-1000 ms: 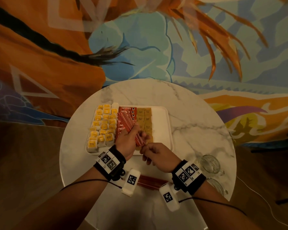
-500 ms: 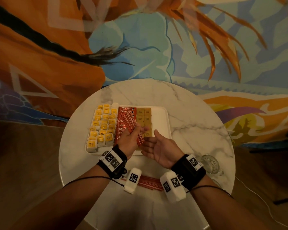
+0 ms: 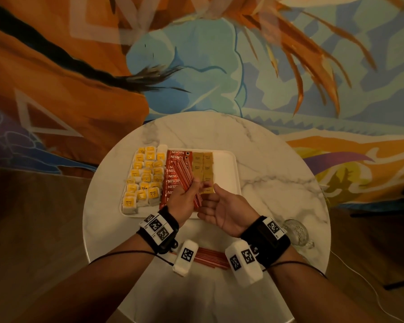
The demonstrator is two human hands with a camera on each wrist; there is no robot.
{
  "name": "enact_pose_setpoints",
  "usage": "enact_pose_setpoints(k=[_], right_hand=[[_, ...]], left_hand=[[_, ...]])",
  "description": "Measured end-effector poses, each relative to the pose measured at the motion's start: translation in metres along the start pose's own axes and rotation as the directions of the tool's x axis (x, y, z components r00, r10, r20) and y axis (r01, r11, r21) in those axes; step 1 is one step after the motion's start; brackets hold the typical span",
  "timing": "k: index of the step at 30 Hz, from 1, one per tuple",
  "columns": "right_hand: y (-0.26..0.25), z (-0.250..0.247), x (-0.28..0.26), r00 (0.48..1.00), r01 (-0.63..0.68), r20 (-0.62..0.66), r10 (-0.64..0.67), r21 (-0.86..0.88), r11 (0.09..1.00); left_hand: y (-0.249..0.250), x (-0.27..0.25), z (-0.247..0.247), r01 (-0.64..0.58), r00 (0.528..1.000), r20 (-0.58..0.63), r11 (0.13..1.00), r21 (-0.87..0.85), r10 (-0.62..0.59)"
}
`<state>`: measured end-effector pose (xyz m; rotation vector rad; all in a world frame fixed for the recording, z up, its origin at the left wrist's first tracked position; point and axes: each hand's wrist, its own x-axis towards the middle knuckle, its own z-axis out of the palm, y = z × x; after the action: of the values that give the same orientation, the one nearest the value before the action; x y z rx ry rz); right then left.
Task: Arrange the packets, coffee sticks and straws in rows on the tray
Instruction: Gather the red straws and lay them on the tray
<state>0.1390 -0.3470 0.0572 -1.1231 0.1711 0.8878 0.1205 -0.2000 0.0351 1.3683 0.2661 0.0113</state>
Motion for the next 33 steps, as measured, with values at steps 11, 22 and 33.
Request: enact_pose_setpoints(k=[11,22,33], right_hand=[[-0.045,0.009,-0.021,0.897,0.363,0.101,-0.429,-0.722,0.589],[-0.069,0.041,-0.018,0.744,0.517,0.467,-0.479,-0.855,-0.031],[-0.073,0.046,-0.015,0.739,0.534,0.567,-0.364,-0.822,-0.197]], left_hand=[[-0.001,-0.011,-0.013,0.122,0.989,0.089,0.992,-0.023,-0.119],[0.009,-0.021,-0.006,0.074,0.977,0.203,0.997,-0.022,-0.068],[0.014,-0.022,-0.006,0.092,0.95,0.291,0.992,0.091,-0.115]])
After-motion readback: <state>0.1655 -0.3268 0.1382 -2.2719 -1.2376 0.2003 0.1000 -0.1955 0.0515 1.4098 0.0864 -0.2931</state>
